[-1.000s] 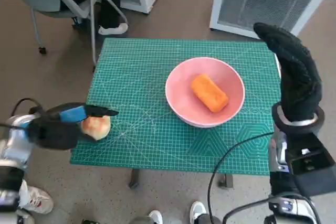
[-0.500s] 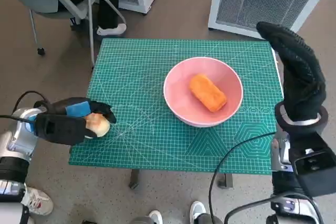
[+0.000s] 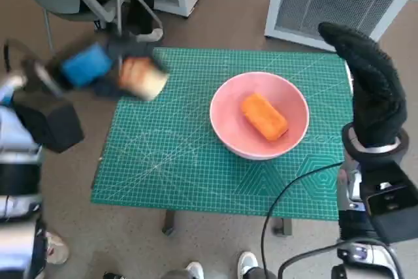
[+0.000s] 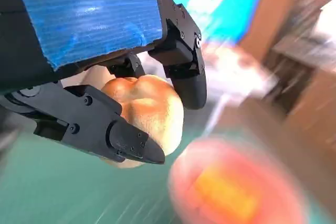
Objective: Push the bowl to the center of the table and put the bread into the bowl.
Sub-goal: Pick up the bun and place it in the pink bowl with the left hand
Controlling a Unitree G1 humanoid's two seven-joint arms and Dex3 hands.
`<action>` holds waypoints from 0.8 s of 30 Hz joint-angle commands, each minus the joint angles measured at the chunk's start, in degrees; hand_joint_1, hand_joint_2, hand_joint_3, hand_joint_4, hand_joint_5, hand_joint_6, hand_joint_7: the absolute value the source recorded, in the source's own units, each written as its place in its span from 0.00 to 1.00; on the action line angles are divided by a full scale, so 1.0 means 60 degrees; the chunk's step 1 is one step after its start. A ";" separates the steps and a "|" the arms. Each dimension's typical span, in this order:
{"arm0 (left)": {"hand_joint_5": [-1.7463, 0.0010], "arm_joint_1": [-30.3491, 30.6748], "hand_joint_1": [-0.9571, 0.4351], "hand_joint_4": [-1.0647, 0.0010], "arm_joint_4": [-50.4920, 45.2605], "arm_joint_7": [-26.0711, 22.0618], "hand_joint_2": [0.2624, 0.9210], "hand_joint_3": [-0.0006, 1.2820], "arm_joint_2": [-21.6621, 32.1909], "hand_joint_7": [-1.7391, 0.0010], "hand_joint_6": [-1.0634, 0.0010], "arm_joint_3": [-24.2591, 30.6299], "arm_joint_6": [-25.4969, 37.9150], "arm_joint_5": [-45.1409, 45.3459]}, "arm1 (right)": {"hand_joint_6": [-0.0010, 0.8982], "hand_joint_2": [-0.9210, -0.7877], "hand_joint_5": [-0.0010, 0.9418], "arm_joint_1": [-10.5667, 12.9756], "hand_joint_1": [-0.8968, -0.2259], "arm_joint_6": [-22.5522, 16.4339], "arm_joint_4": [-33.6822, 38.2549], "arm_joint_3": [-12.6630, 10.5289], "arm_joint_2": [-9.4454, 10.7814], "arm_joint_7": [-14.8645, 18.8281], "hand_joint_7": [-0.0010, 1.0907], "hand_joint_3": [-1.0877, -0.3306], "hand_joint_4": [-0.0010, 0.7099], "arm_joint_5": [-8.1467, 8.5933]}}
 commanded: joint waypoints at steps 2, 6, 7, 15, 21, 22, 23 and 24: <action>0.34 -0.1166 0.69 0.36 0.0533 0.0364 1.00 0.04 -0.0939 0.36 0.35 -0.0803 -0.0181 0.0895 | 0.00 0.00 0.00 0.0005 0.50 0.0037 0.0197 0.0050 0.0064 0.0173 0.52 0.42 0.38 0.0116; 0.36 -0.1929 0.69 0.36 0.1473 0.0367 1.00 0.03 -0.1642 0.34 0.35 -0.1290 -0.0298 0.1266 | 0.00 0.00 0.00 0.0011 0.50 0.0025 0.0195 0.0051 0.0073 0.0197 0.52 0.42 0.38 0.0112; 0.36 -0.2122 0.69 0.36 0.1813 0.0426 1.00 0.03 -0.1836 0.33 0.35 -0.1433 -0.0402 0.1405 | 0.00 0.00 0.00 0.0016 0.50 0.0019 0.0197 0.0049 0.0071 0.0198 0.52 0.42 0.38 0.0104; 0.38 -0.3071 0.69 0.34 0.3925 0.1318 1.00 0.04 -0.2957 0.31 0.38 -0.2580 -0.0869 0.2880 | 0.00 0.00 0.00 0.0133 0.50 0.0047 0.0007 0.0038 0.0056 0.0161 0.52 0.42 0.38 0.0025; 0.35 -0.3223 0.69 0.32 0.4968 0.2057 1.00 0.04 -0.3635 0.34 0.40 -0.3202 -0.0777 0.3718 | 0.00 0.00 0.00 0.0211 0.50 0.0041 -0.0029 -0.0026 0.0035 0.0089 0.51 0.42 0.37 -0.0057; 0.35 -0.3231 0.69 0.32 0.5091 0.2124 1.00 0.04 -0.3706 0.34 0.40 -0.3259 -0.0777 0.3787 | 0.00 0.00 0.00 0.0225 0.50 0.0045 -0.0046 -0.0036 0.0034 0.0078 0.51 0.42 0.37 -0.0065; 0.34 -0.3223 0.69 0.32 0.5256 0.2189 1.00 0.04 -0.3816 0.34 0.40 -0.3344 -0.0731 0.3879 | 0.00 0.00 0.00 0.0259 0.50 0.0054 -0.0087 -0.0059 0.0029 0.0048 0.51 0.42 0.37 -0.0091; 0.35 -0.3223 0.69 0.32 0.5381 0.2241 1.00 0.04 -0.3891 0.34 0.40 -0.3406 -0.0708 0.3943 | 0.00 0.00 0.00 0.0286 0.50 0.0063 -0.0123 -0.0075 0.0028 0.0026 0.51 0.42 0.37 -0.0113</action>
